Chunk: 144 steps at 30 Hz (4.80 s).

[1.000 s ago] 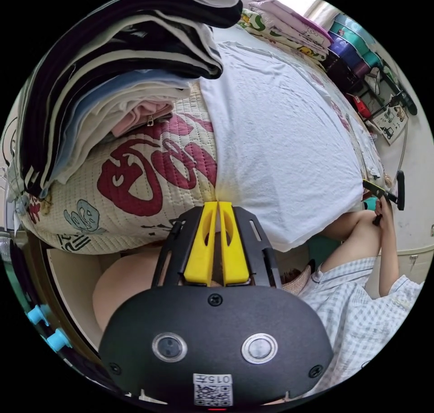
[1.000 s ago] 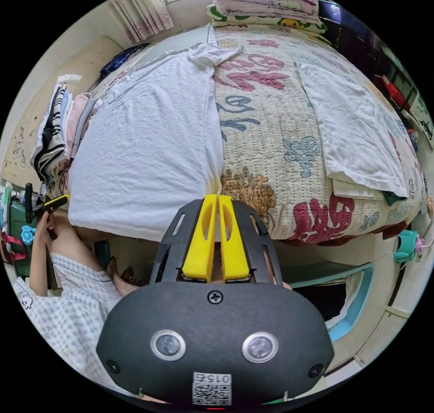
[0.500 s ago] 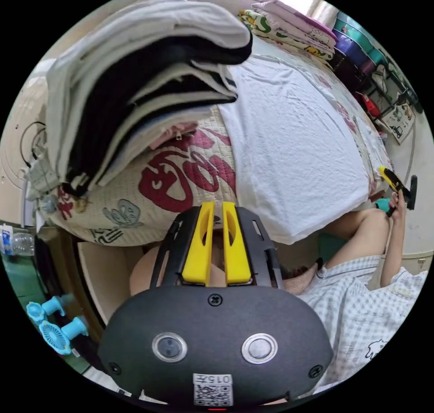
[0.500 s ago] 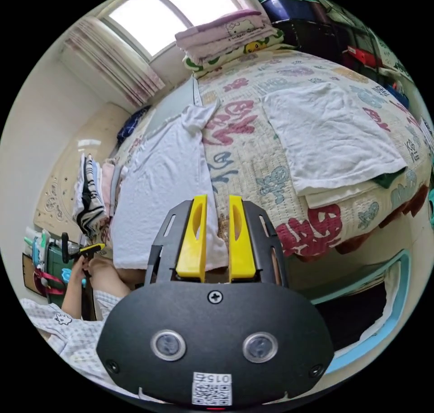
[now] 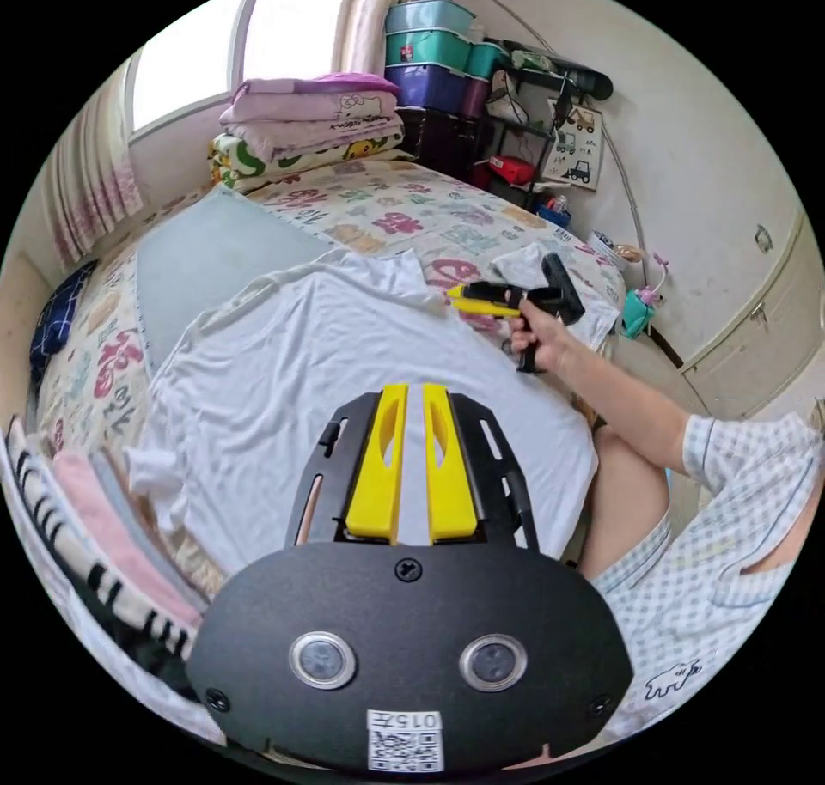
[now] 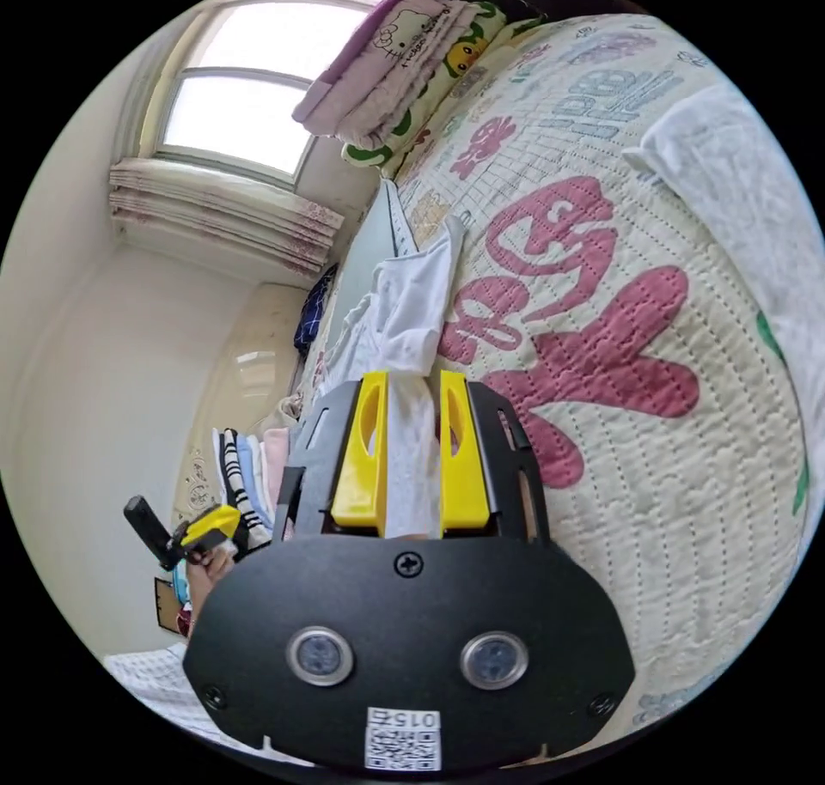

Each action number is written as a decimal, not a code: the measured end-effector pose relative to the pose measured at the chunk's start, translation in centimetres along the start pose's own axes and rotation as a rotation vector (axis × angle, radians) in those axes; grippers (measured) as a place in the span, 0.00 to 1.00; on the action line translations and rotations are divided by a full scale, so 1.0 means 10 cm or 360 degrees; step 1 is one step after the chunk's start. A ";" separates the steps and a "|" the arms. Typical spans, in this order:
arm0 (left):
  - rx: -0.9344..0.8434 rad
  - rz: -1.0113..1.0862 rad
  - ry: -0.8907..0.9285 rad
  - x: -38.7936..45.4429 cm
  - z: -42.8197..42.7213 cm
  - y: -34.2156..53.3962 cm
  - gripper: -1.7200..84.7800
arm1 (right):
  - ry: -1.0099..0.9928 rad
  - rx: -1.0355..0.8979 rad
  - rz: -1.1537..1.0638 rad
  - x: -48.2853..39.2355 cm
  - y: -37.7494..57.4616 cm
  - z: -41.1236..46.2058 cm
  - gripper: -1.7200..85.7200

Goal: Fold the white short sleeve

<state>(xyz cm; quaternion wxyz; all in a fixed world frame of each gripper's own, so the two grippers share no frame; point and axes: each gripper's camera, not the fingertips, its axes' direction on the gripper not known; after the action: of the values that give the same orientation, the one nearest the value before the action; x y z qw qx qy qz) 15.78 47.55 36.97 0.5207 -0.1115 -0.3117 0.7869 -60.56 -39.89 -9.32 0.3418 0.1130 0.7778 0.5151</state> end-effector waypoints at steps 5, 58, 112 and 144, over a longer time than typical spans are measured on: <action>-0.0102 -0.0069 0.0292 -0.46 1.75 -2.40 0.11 | -0.0130 -0.0141 0.0076 0.04 -0.47 0.13 0.11; 0.0016 -0.0823 0.0151 -3.25 4.60 -1.99 0.09 | 0.0572 -0.0474 -0.0896 -0.16 0.44 2.43 0.04; -0.0036 -0.0477 -0.0022 -1.95 3.28 0.66 0.01 | 0.0860 -0.0594 -0.1368 1.80 0.79 5.07 0.07; 0.0103 -0.0689 -0.0935 -0.98 0.44 3.65 0.11 | 0.0892 -0.0445 -0.1245 2.47 0.28 6.35 0.03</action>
<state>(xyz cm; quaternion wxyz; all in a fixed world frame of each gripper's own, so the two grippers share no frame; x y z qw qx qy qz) -9.58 27.55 16.79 0.5667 0.2044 -0.4392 0.6665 -38.14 20.34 -32.10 0.2991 -0.3767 0.7474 0.4583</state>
